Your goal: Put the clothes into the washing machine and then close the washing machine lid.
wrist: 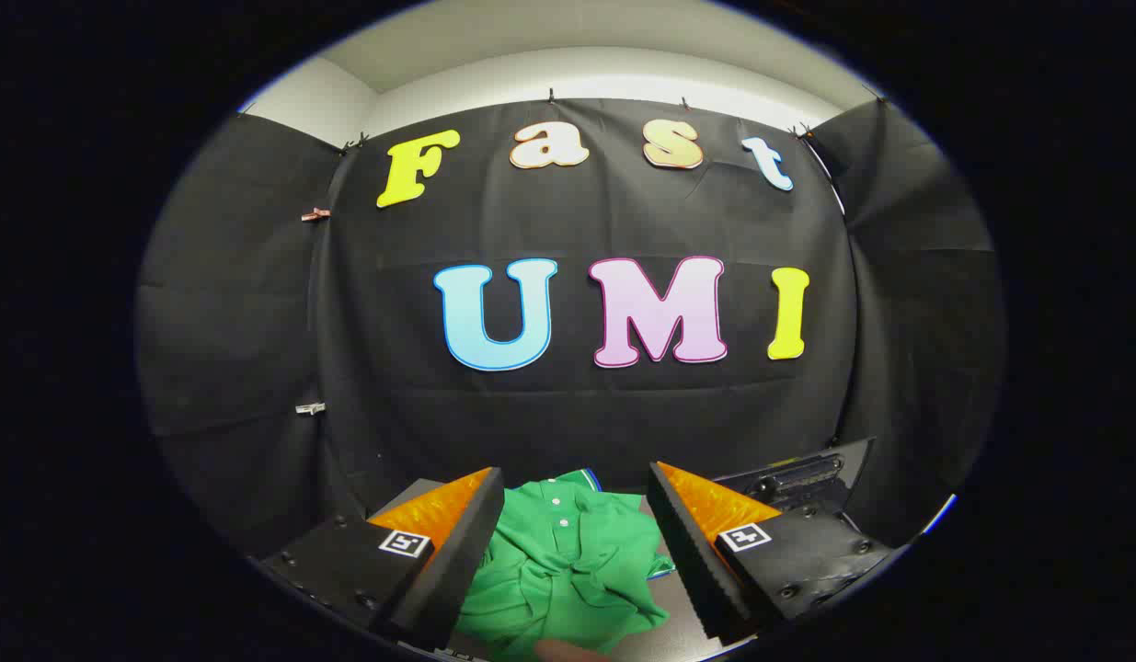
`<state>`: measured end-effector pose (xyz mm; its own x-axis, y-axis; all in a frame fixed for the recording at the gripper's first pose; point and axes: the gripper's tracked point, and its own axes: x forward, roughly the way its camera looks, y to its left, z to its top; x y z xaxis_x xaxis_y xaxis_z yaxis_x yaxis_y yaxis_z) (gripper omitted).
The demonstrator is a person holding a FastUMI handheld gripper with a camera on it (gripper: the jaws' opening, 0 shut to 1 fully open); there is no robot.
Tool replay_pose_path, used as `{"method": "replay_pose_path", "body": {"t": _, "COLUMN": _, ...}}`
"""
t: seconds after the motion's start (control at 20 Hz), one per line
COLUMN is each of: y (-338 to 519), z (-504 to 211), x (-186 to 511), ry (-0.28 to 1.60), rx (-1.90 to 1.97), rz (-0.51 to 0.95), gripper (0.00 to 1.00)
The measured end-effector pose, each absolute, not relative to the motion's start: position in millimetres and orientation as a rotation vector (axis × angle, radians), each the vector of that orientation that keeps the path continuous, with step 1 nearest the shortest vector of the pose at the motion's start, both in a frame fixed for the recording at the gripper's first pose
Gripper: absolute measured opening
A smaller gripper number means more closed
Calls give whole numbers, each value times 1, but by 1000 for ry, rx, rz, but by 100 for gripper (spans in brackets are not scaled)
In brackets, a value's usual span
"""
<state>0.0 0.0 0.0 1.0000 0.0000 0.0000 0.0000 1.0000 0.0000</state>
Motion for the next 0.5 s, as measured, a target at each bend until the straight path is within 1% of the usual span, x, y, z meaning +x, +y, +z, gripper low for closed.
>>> {"method": "replay_pose_path", "body": {"t": 0.3, "y": 8, "z": -2, "x": 7, "ry": 37, "rx": -6, "rz": 35, "gripper": 98}}
{"method": "replay_pose_path", "body": {"t": 0.5, "y": 5, "z": -3, "x": 11, "ry": 69, "rx": 21, "rz": 26, "gripper": 98}}
